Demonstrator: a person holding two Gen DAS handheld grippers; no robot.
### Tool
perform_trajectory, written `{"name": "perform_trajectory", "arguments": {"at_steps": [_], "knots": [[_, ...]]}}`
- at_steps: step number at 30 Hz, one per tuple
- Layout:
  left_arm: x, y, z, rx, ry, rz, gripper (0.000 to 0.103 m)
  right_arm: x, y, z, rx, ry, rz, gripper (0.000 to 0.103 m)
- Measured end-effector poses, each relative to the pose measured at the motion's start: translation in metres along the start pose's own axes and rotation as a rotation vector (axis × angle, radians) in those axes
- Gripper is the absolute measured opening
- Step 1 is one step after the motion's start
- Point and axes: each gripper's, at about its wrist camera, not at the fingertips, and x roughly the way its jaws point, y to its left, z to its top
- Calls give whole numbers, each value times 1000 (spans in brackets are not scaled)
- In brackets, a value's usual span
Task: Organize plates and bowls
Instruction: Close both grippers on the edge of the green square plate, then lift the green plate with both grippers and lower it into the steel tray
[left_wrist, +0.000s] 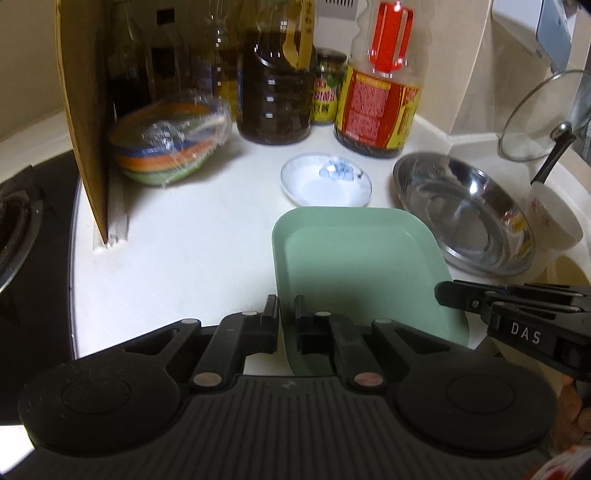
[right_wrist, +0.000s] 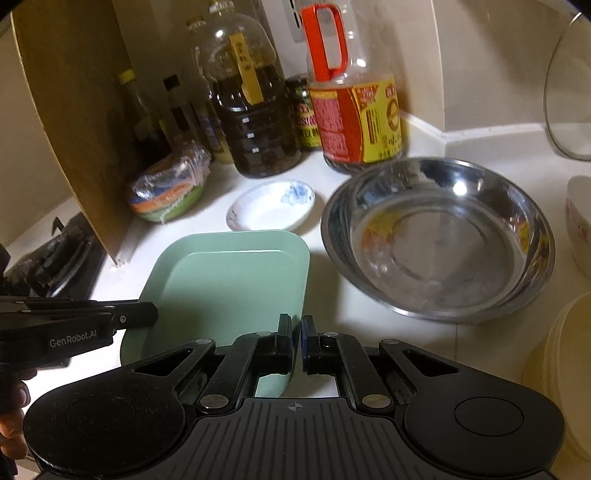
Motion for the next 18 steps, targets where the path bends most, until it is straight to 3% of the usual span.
{"name": "perform_trajectory", "arguments": {"at_steps": [7, 18], "knots": [[0, -17, 18, 32, -38, -41, 6, -16, -15, 14, 23, -53, -27, 5], [40, -76, 51, 150, -56, -166, 6, -29, -72, 30, 131, -114, -178, 5]]}}
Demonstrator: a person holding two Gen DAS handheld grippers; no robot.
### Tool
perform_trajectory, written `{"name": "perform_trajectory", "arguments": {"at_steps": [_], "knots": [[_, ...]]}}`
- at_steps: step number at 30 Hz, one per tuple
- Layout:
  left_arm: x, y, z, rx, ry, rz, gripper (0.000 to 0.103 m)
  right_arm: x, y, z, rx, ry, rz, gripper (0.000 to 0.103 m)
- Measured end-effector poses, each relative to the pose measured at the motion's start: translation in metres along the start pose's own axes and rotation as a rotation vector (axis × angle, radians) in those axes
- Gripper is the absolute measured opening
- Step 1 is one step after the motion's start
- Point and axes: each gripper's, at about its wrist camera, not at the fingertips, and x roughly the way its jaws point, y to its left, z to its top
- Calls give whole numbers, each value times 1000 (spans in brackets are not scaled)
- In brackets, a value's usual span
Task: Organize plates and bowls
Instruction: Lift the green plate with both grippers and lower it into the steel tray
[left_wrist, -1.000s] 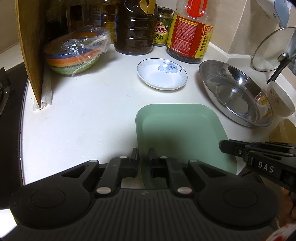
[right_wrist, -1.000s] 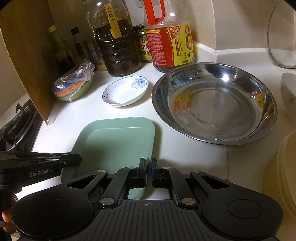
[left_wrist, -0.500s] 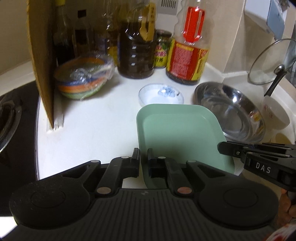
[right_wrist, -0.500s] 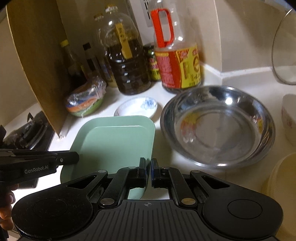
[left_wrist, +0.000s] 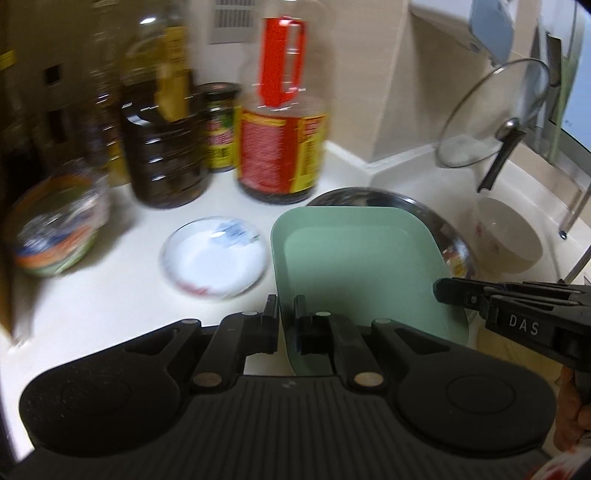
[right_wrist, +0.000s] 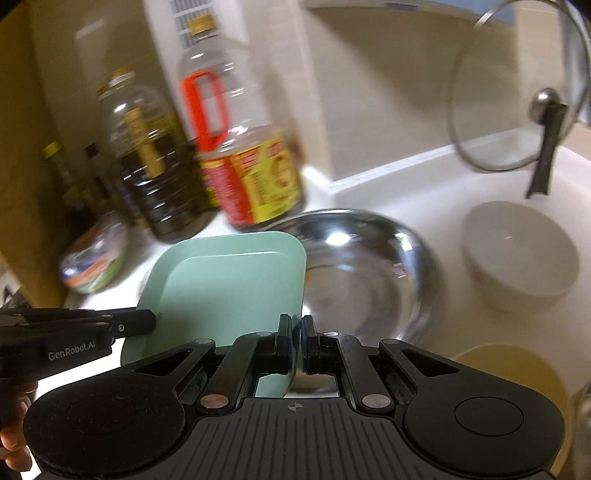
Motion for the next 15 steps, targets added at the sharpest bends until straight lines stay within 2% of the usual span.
{"name": "perform_trajectory", "arguments": {"at_steps": [8, 15], "knots": [[39, -21, 20, 59, 16, -49, 6, 16, -30, 11, 43, 9, -95, 5], [66, -25, 27, 68, 51, -64, 7, 34, -40, 15, 49, 46, -139, 5]]}}
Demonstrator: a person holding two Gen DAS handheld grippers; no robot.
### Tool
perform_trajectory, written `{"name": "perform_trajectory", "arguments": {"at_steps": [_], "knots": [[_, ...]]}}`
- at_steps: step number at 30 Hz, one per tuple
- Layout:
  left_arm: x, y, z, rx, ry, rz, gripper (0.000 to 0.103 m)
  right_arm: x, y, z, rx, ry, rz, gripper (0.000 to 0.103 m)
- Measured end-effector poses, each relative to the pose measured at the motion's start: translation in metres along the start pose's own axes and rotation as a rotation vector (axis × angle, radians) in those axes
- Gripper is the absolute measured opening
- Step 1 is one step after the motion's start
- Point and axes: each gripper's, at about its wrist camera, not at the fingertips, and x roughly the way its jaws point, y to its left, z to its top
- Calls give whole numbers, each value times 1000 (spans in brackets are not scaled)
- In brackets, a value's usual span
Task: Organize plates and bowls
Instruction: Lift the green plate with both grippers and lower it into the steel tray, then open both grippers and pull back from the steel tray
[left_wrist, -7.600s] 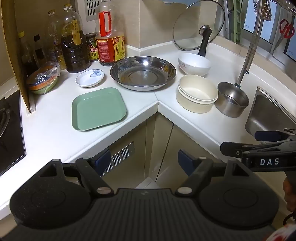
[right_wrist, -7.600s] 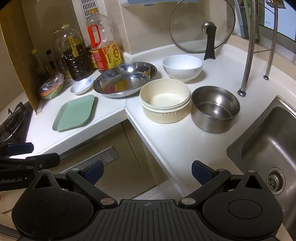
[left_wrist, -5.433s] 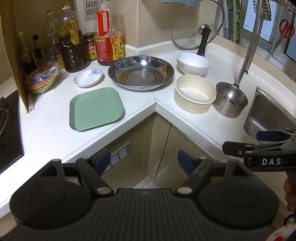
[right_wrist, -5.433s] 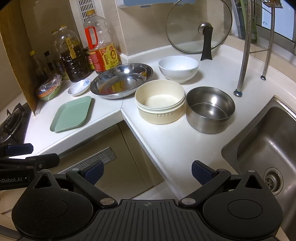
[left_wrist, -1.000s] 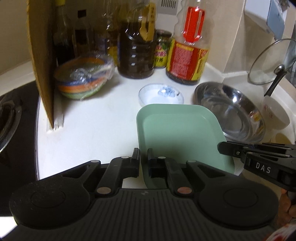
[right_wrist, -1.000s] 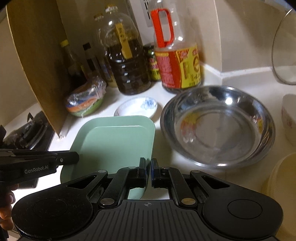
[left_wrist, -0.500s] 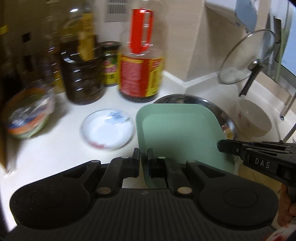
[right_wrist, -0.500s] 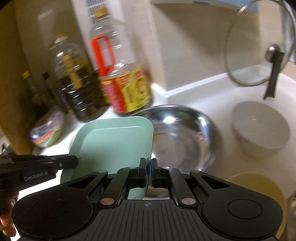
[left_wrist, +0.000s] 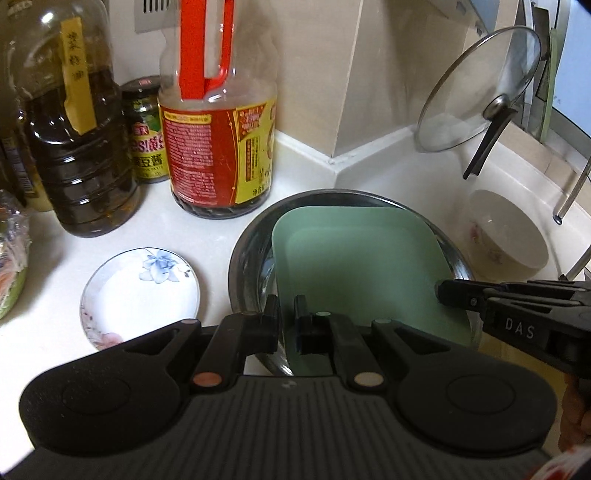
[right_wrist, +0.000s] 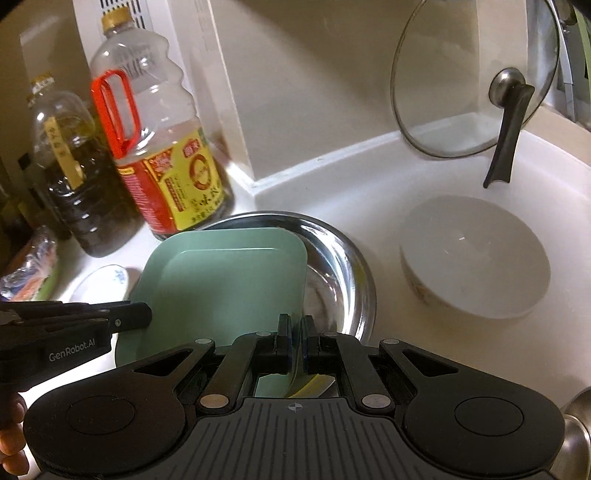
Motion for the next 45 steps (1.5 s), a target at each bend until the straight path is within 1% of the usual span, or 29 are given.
{"name": "perform_trajectory", "arguments": {"at_steps": [13, 22, 28, 32, 34, 36, 38, 40, 41, 42, 44, 45], "knots": [[28, 4, 4, -6, 54, -15, 6, 25, -4, 5, 13, 66, -45, 5], [35, 3, 4, -2, 65, -20, 6, 32, -8, 3, 27, 86, -70, 5], [34, 5, 4, -22, 65, -25, 7, 30, -8, 4, 35, 82, -70, 5], [27, 4, 4, -23, 49, -24, 8, 24, -11, 5, 65, 64, -44, 5], [22, 4, 4, -22, 39, -23, 9, 18, -11, 7, 68, 43, -29, 5], [15, 2, 5, -17, 27, -19, 15, 11, -9, 9, 66, 27, -15, 6], [7, 1, 5, -11, 15, -17, 18, 4, -8, 10, 62, 13, -3, 7], [-2, 1, 5, -8, 4, -16, 21, -3, -6, 11, 63, 4, 14, 12], [-7, 1, 4, -8, -2, -15, 23, -6, -5, 11, 64, -1, 23, 23], [-12, 0, 4, -7, -7, -13, 25, -12, -4, 11, 65, -10, 35, 39], [-22, 0, 1, -4, -16, -10, 29, -21, -3, 9, 64, -33, 53, 52], [-27, 0, 0, -2, -20, -6, 31, -25, -2, 8, 59, -43, 64, 52]]}}
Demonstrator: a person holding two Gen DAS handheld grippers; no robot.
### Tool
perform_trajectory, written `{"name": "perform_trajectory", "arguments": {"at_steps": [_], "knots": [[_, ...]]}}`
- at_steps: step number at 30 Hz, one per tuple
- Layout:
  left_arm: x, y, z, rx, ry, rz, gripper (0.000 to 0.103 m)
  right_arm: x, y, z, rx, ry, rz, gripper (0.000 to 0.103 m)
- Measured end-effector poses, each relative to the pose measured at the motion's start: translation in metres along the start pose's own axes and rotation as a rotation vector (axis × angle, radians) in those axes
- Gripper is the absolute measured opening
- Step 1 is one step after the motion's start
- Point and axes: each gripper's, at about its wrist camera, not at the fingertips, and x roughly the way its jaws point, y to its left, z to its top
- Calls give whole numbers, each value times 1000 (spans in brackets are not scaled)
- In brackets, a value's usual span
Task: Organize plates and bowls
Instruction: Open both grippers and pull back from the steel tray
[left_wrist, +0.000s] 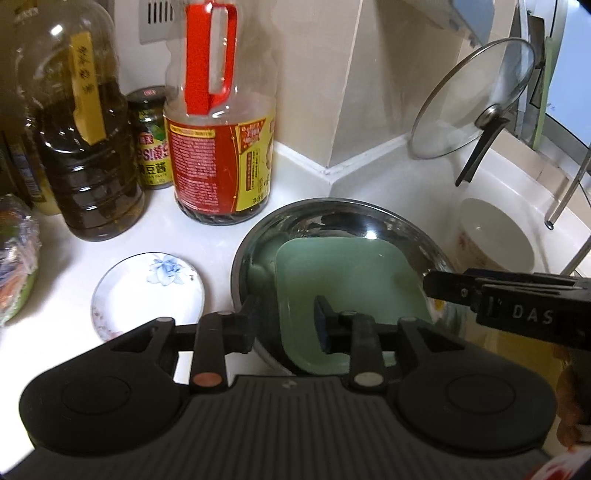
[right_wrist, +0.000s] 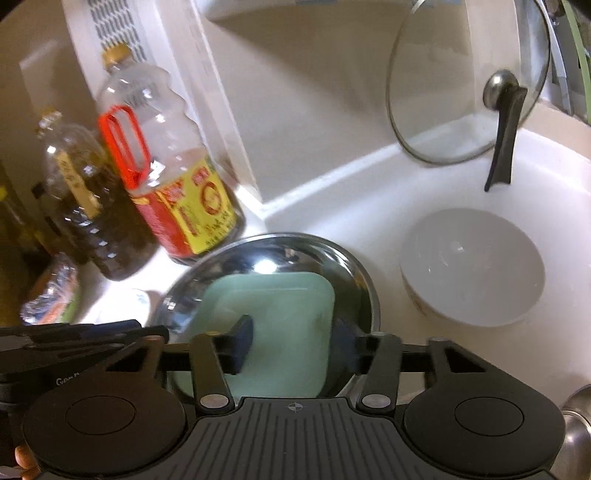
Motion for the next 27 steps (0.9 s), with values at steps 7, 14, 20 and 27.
{"name": "perform_trajectory", "arguments": {"at_steps": [7, 14, 20, 27], "knots": [[-32, -1, -15, 10, -6, 50, 37, -27, 3, -13, 12, -10, 65, 53], [-60, -1, -34, 3, -17, 126, 39, -46, 6, -31, 20, 26, 133, 62], [-85, -3, -53, -20, -32, 143, 39, -61, 5, -44, 34, 48, 172, 76], [-107, -10, -71, -58, -32, 173, 39, -75, 8, -61, 10, 74, 203, 86]]}}
